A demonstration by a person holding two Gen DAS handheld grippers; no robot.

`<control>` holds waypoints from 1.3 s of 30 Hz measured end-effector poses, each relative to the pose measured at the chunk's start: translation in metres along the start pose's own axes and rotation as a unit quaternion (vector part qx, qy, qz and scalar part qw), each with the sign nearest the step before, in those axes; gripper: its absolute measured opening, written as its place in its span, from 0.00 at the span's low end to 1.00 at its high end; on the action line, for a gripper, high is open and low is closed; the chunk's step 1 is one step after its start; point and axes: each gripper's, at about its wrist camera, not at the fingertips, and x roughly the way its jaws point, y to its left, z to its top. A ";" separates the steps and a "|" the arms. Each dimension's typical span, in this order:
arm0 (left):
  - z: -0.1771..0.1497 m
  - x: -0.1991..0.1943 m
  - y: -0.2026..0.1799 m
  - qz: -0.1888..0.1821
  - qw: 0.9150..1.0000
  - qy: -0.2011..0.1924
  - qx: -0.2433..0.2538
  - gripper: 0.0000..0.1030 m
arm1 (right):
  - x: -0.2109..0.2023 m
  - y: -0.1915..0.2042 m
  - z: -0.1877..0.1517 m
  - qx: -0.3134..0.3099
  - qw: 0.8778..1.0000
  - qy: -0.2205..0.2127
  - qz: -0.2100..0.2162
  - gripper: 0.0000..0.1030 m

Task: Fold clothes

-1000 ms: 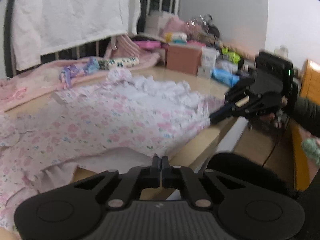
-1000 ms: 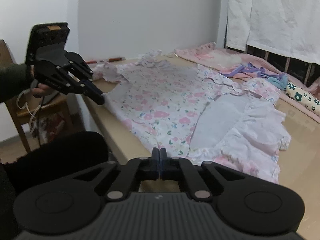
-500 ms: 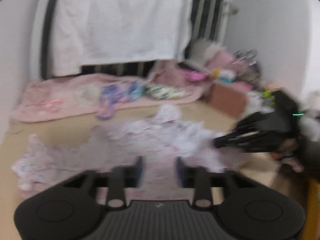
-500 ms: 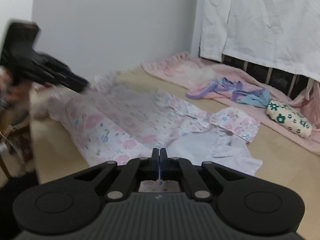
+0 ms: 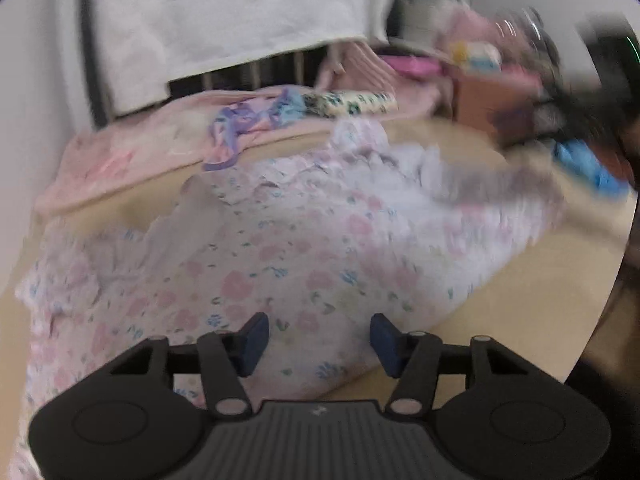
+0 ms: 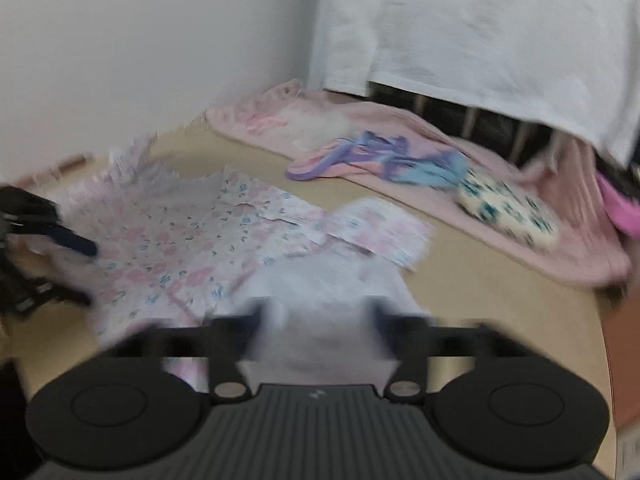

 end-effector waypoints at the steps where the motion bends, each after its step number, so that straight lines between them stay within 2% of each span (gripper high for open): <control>1: 0.004 -0.004 0.010 -0.019 0.999 -0.012 -0.028 0.64 | -0.007 -0.008 -0.008 0.020 1.000 0.006 0.009 0.79; 2: 0.008 -0.006 0.019 -0.026 0.998 -0.016 -0.054 0.74 | -0.014 -0.015 -0.016 0.041 0.999 0.014 0.017 0.78; 5: 0.018 0.006 0.033 -0.042 0.995 0.006 -0.095 0.70 | -0.012 -0.018 -0.038 0.058 0.997 0.034 0.038 0.71; 6: 0.020 0.012 0.036 -0.047 0.993 0.022 -0.106 0.58 | -0.008 -0.017 -0.042 0.065 0.996 0.035 0.050 0.68; 7: 0.021 0.018 0.037 -0.053 0.991 0.037 -0.116 0.48 | -0.003 -0.018 -0.046 0.076 0.995 0.037 0.059 0.55; 8: 0.020 0.022 0.038 -0.061 0.989 0.052 -0.121 0.26 | 0.003 -0.018 -0.049 0.088 0.993 0.039 0.067 0.27; 9: 0.019 0.025 0.037 -0.063 0.989 0.060 -0.120 0.08 | 0.009 -0.016 -0.051 0.097 0.992 0.044 0.067 0.12; 10: 0.019 0.024 0.035 -0.057 0.990 0.060 -0.118 0.06 | 0.014 -0.012 -0.052 0.098 0.992 0.049 0.063 0.07; 12: 0.018 0.019 0.032 -0.053 0.991 0.049 -0.116 0.03 | 0.013 0.000 -0.052 0.072 0.995 0.041 0.047 0.05; 17: 0.027 0.001 0.036 -0.038 0.991 0.000 -0.128 0.03 | -0.012 0.005 -0.035 0.072 0.996 -0.021 0.038 0.05; 21: 0.047 0.006 0.049 -0.027 0.991 -0.008 -0.132 0.03 | -0.007 -0.004 -0.012 0.076 0.996 -0.047 0.021 0.05; 24: 0.057 0.023 0.059 -0.016 0.992 0.011 -0.122 0.03 | 0.027 -0.009 0.005 0.066 0.998 -0.022 -0.010 0.05; 26: 0.057 0.040 0.068 -0.023 0.992 0.033 -0.122 0.05 | 0.057 -0.013 0.008 0.064 0.997 0.010 -0.033 0.05; 28: 0.052 0.053 0.075 -0.018 0.989 0.061 -0.134 0.14 | 0.086 -0.014 0.007 0.065 0.995 0.046 -0.059 0.08; 29: 0.050 0.055 0.076 -0.013 0.988 0.068 -0.138 0.17 | 0.097 -0.013 0.005 0.066 0.993 0.063 -0.073 0.13; 30: 0.049 0.051 0.078 -0.006 0.989 0.061 -0.134 0.29 | 0.101 -0.012 0.002 0.064 0.993 0.066 -0.079 0.15; 31: 0.050 0.044 0.080 0.009 0.989 0.060 -0.132 0.33 | 0.097 -0.013 0.001 0.062 0.993 0.058 -0.084 0.21; 32: 0.050 0.035 0.083 0.025 0.989 0.053 -0.134 0.35 | 0.088 -0.013 0.001 0.061 0.993 0.045 -0.095 0.34; 33: 0.052 0.021 0.085 0.040 0.989 0.035 -0.140 0.35 | 0.075 -0.013 0.002 0.057 0.992 0.022 -0.112 0.38; 35: 0.056 -0.010 0.083 0.053 0.990 -0.009 -0.132 0.36 | 0.043 -0.010 0.003 0.041 0.989 -0.022 -0.137 0.38; 37: 0.057 -0.030 0.059 0.065 0.992 -0.036 -0.098 0.37 | 0.015 0.000 0.005 0.027 0.990 -0.045 -0.127 0.36; 39: 0.058 -0.043 0.029 0.076 0.994 -0.056 -0.054 0.36 | -0.007 0.015 0.006 0.014 0.993 -0.059 -0.101 0.23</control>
